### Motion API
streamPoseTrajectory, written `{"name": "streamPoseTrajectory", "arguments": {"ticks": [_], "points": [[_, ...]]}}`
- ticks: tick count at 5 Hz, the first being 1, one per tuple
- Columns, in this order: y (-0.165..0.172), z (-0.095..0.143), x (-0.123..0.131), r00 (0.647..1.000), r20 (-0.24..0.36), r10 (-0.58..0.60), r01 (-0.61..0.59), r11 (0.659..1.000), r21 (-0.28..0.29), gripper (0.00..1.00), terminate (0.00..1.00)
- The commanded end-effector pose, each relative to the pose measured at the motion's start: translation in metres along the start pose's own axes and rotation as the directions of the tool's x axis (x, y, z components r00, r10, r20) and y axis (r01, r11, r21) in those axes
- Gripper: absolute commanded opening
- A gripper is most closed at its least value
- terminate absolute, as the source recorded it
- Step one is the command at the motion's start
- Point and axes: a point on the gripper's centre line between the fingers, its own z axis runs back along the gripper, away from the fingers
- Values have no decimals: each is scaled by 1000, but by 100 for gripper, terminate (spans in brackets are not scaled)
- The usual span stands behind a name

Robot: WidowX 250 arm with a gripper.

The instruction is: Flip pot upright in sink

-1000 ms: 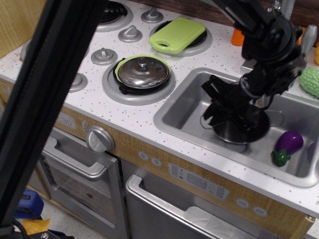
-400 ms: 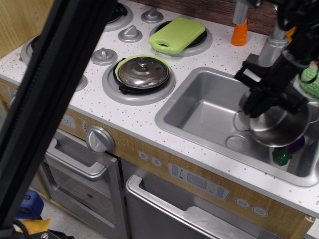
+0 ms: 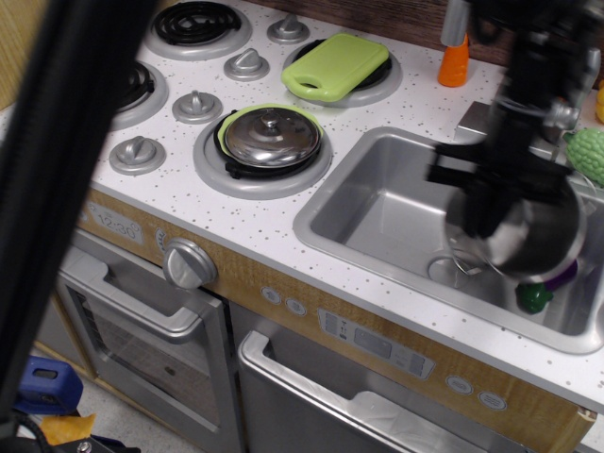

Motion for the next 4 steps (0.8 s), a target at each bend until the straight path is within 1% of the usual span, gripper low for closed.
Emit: {"name": "streamPoseTrajectory", "arguments": {"ticks": [1, 2, 3, 4], "points": [[20, 37, 9, 997, 15, 75, -72, 988, -137, 0, 0], [28, 38, 13, 990, -33, 134, -138, 971, -194, 0, 0], [31, 32, 14, 976, -74, 206, -218, 933, -288, 100, 0], [31, 32, 14, 976, -74, 206, -218, 933, -288, 100, 0]]}}
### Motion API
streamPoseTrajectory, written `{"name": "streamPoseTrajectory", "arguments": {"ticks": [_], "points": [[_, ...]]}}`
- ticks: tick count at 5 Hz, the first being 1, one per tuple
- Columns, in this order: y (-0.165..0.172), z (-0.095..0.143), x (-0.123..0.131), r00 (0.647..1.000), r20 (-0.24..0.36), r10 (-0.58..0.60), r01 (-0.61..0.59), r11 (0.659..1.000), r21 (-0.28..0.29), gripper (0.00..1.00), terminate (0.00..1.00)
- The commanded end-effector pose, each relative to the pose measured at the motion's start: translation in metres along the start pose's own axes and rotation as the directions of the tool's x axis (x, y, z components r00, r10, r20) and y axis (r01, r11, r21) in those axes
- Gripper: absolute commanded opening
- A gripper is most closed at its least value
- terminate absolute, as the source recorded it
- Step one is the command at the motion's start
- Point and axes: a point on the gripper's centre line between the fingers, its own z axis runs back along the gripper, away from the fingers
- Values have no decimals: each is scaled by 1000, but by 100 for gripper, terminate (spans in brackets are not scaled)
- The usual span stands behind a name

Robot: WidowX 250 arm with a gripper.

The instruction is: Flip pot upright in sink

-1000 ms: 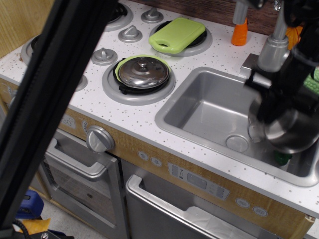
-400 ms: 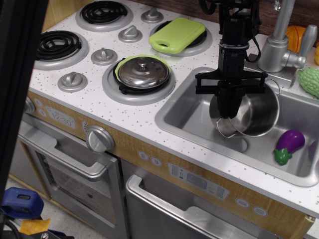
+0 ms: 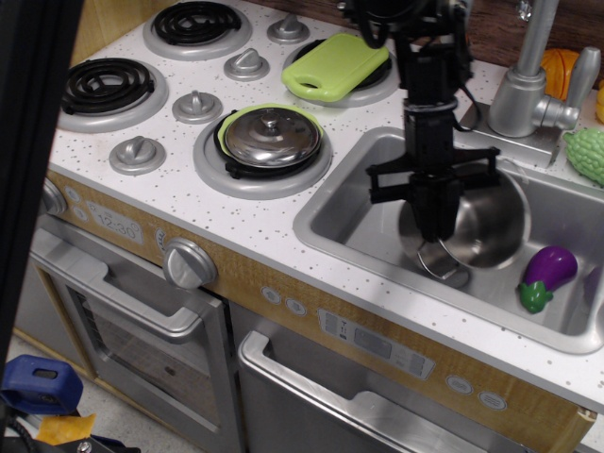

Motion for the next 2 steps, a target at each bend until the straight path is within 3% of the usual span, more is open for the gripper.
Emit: {"name": "streamPoseTrajectory", "arguments": {"ticks": [1, 2], "points": [[-14, 45, -4, 995, 91, -31, 38, 997, -74, 100, 0], [-14, 45, -4, 995, 91, -31, 38, 997, -74, 100, 100]]}}
